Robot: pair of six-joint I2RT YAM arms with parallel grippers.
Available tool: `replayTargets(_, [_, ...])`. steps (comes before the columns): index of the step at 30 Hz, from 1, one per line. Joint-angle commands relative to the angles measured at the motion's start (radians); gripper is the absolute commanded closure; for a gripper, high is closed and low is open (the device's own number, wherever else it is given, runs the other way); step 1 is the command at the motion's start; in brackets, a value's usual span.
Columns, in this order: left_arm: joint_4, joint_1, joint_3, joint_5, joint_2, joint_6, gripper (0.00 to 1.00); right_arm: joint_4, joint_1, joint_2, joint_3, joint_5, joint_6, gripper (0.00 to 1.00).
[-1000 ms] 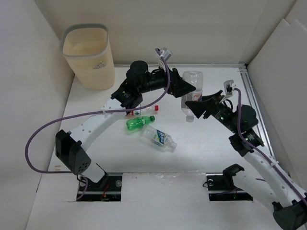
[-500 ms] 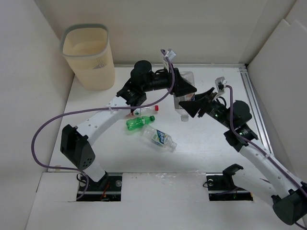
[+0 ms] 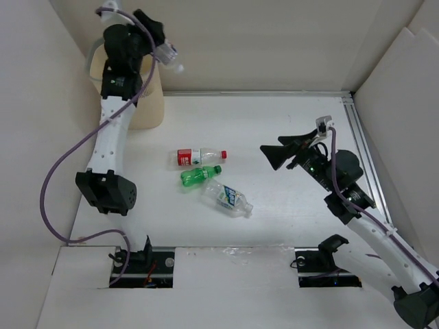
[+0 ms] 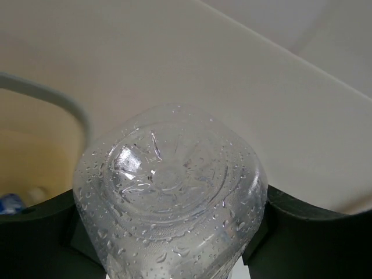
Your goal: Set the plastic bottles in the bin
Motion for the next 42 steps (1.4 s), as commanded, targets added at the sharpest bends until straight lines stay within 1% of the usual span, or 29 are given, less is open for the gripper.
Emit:
replayTargets(1, [-0.003,0.111,0.096,-0.222,0.041,0.036,1.0,-0.016,0.008,-0.009,-0.025,0.026,-0.021,0.0])
replayTargets(2, [0.02,0.136,0.097,-0.266,0.052,0.05,1.0,-0.016,0.008,0.002,-0.035,0.013,-0.021,0.0])
replayTargets(3, [0.089,0.158,0.097,-0.302,0.061,0.064,1.0,-0.016,0.008,0.002,-0.035,0.0,-0.021,0.0])
replayTargets(4, [0.121,0.196,0.081,-0.334,0.083,0.088,1.0,-0.016,0.008,0.002,-0.046,0.0,-0.021,0.0])
replayTargets(5, [0.153,0.216,0.081,-0.352,0.096,0.104,0.96,-0.016,0.008,0.002,-0.06,-0.016,-0.03,0.0])
replayTargets(6, [0.187,0.234,0.081,-0.368,0.113,0.104,0.94,-0.016,0.008,0.002,-0.06,-0.025,-0.03,0.0])
replayTargets(7, [0.187,0.254,0.109,-0.351,0.162,0.104,0.92,-0.016,0.008,0.002,-0.074,-0.025,-0.03,0.0])
replayTargets(8, [0.187,0.296,0.167,-0.319,0.19,0.104,0.88,-0.016,0.008,0.002,-0.084,-0.025,-0.042,0.0])
replayTargets(9, [0.169,0.311,0.193,-0.286,0.213,0.095,0.7,-0.029,0.008,-0.007,-0.084,-0.025,-0.042,0.0])
replayTargets(11, [0.157,0.337,0.222,-0.285,0.264,0.081,0.36,-0.041,0.008,-0.007,-0.084,-0.025,-0.056,0.0])
replayTargets(13, [0.157,0.347,0.222,-0.274,0.284,0.081,0.0,-0.079,0.008,-0.007,-0.075,-0.014,-0.07,0.0])
replayTargets(17, [0.135,0.347,0.297,-0.274,0.293,0.07,0.0,-0.13,0.03,0.04,-0.055,-0.005,-0.139,0.0])
replayTargets(20, [0.097,0.347,0.362,-0.236,0.278,0.06,0.0,-0.228,0.071,0.129,-0.022,-0.014,-0.218,0.0])
replayTargets(22, [0.053,0.347,0.415,-0.186,0.249,0.059,0.0,-0.294,0.148,0.198,-0.009,0.038,-0.231,0.0])
replayTargets(23, [0.025,0.347,0.416,-0.138,0.233,0.059,0.0,-0.308,0.175,0.221,-0.009,0.058,-0.231,0.0])
replayTargets(24, [-0.024,0.347,0.416,-0.118,0.175,0.044,0.0,-0.317,0.227,0.243,0.0,0.058,-0.231,0.0])
replayTargets(25, [-0.038,0.338,0.39,-0.088,0.137,0.033,0.0,-0.317,0.253,0.261,0.0,0.041,-0.231,0.0])
replayTargets(26, [-0.038,0.328,0.306,-0.057,0.096,0.033,0.0,-0.317,0.283,0.293,0.0,0.041,-0.231,0.0])
replayTargets(27, [-0.052,0.316,0.255,-0.026,0.048,0.033,0.0,-0.317,0.312,0.31,0.0,0.068,-0.231,0.0])
replayTargets(28, [-0.064,0.304,0.201,-0.011,-0.041,0.033,0.0,-0.317,0.368,0.324,-0.009,0.082,-0.222,0.0])
replayTargets(29, [-0.064,0.29,0.102,0.023,-0.082,0.015,0.0,-0.306,0.39,0.356,-0.009,0.096,-0.222,0.0])
replayTargets(31, [-0.104,0.29,0.002,0.127,-0.156,-0.016,0.0,-0.291,0.437,0.39,-0.009,0.122,-0.222,0.0])
replayTargets(32, [-0.104,0.276,-0.049,0.159,-0.231,-0.028,0.0,-0.282,0.453,0.407,-0.009,0.139,-0.222,0.0])
replayTargets(33, [-0.113,0.259,-0.172,0.184,-0.271,-0.042,0.0,-0.282,0.467,0.445,0.0,0.169,-0.231,0.0])
replayTargets(34, [-0.089,0.241,-0.24,0.215,-0.311,-0.042,0.0,-0.282,0.479,0.467,0.011,0.234,-0.231,0.0])
replayTargets(35, [-0.066,0.22,-0.306,0.215,-0.401,-0.042,0.0,-0.282,0.497,0.488,0.03,0.278,-0.231,0.0])
replayTargets(36, [-0.044,0.169,-0.433,0.215,-0.443,-0.042,0.0,-0.297,0.507,0.528,0.041,0.32,-0.22,0.0])
replayTargets(40, [-0.018,0.078,-0.605,0.206,-0.581,-0.033,0.0,-0.297,0.518,0.606,0.061,0.38,-0.22,0.0])
replayTargets(42, [-0.027,0.052,-0.649,0.206,-0.636,-0.017,0.0,-0.297,0.518,0.634,0.07,0.406,-0.22,0.0])
